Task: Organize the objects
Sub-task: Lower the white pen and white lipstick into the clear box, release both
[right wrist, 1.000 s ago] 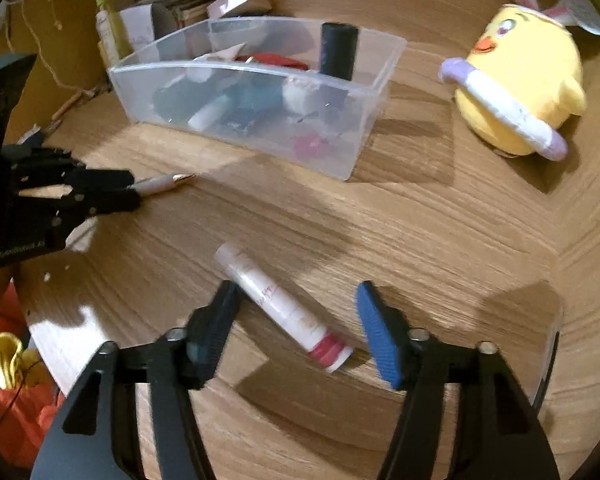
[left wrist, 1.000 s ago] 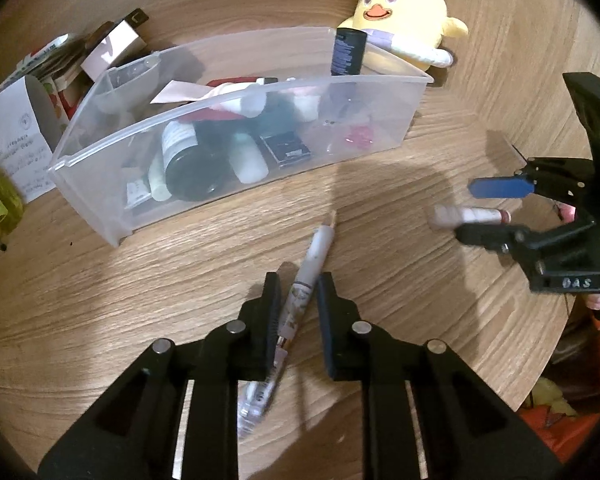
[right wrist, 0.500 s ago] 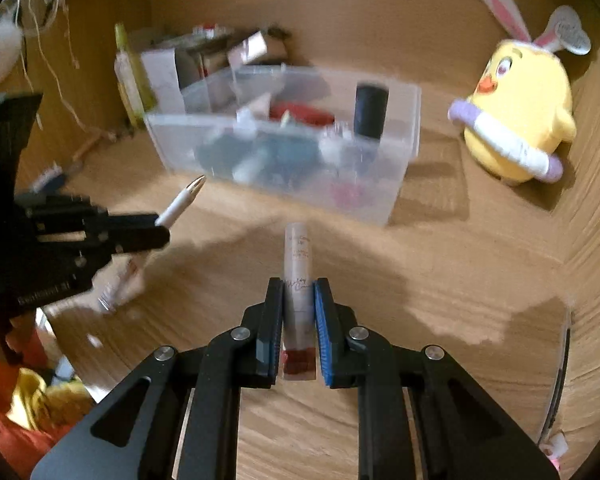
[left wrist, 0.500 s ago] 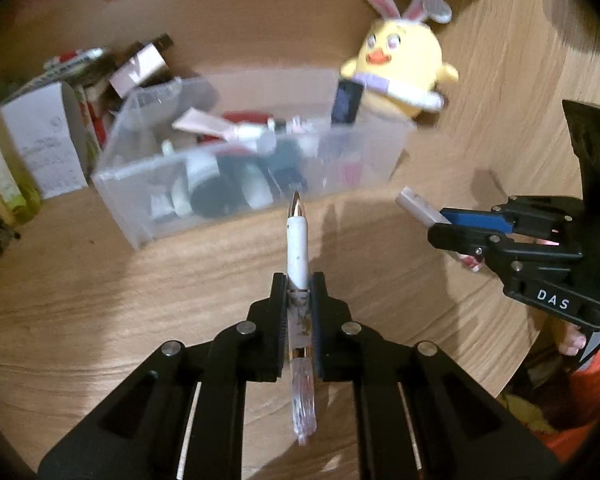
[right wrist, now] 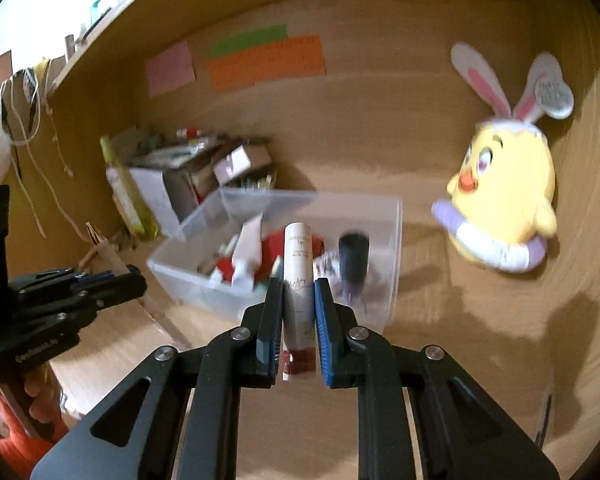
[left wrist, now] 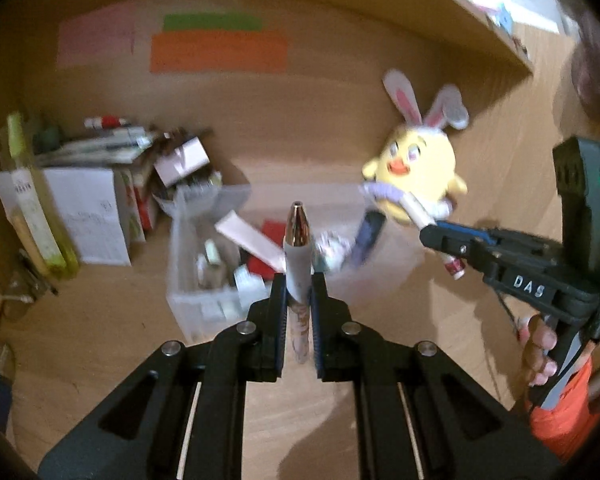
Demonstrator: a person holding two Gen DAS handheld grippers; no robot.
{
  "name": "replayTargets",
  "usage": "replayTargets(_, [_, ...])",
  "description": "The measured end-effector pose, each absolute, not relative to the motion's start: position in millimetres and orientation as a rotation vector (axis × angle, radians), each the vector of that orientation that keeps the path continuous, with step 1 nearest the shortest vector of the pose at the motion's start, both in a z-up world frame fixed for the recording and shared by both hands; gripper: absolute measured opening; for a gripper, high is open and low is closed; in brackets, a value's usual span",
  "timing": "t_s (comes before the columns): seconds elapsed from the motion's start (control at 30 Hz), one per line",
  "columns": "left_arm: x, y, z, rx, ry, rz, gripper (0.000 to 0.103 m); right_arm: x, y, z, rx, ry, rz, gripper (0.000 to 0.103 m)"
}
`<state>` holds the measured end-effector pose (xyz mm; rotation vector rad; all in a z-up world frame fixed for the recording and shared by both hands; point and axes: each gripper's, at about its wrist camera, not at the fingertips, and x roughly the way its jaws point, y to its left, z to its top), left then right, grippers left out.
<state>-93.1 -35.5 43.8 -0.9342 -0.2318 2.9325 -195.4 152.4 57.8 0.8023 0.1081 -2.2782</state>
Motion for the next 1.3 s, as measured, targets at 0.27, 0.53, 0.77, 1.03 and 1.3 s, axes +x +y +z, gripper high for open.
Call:
replayTargets(0.27, [-111, -54, 78, -0.846, -0.240, 3.012, 0.010, -220, 127, 72, 0.773, 0.144, -2.300, 0.014])
replayTargets(0.53, [-157, -71, 63, -1.000, -0.239, 3.032, 0.010, -243, 85, 41, 0.873, 0.296, -2.284, 0.014])
replayTargets(0.77, [-189, -85, 34, -1.188, -0.289, 2.969, 0.010, -254, 64, 14, 0.938, 0.386, -2.263, 0.014])
replayTargets(1.03, [-193, -93, 19, -1.210, -0.372, 2.915, 0.011, -263, 58, 0, 1.004, 0.400, -2.242, 0.027])
replayTargets(1.3, [-177, -87, 29, -1.120, -0.351, 2.927, 0.011, -252, 65, 20, 0.958, 0.364, -2.246, 0.042])
